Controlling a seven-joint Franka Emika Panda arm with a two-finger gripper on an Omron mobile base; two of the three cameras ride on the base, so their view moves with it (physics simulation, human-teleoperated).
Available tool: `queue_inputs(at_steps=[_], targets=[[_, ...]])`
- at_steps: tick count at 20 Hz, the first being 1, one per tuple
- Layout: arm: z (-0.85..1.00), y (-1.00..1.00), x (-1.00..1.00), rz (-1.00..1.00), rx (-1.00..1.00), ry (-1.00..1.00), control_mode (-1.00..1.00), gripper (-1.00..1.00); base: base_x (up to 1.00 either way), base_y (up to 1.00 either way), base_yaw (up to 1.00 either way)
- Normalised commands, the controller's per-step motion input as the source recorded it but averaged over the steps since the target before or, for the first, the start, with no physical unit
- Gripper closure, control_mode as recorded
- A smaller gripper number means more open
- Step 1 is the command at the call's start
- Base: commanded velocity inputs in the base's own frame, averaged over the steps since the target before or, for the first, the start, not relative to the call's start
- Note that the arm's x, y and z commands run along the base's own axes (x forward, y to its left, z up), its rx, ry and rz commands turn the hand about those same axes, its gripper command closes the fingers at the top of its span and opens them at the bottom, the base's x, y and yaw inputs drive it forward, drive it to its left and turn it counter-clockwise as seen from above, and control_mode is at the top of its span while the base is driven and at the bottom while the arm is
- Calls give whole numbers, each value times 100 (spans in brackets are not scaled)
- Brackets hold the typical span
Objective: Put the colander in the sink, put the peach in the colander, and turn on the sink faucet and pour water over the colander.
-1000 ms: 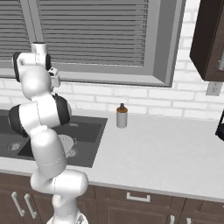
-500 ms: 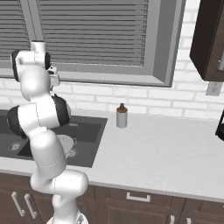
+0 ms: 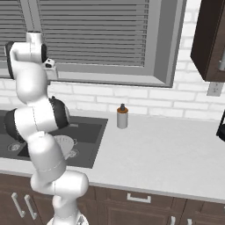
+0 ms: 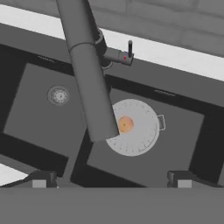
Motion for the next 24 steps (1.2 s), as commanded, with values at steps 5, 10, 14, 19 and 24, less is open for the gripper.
queue_inputs(at_steps=[5, 10, 14, 19, 24], targets=[[36, -33, -61, 4, 1, -8, -100, -100, 0, 0, 0], [23, -40, -74, 5, 2, -9, -100, -100, 0, 0, 0], [6, -51, -79, 5, 14, -9, -100, -100, 0, 0, 0], [-14, -55, -86, 8, 18, -18, -100, -100, 0, 0, 0], [-9, -62, -75, 9, 19, -18, -100, -100, 0, 0, 0]])
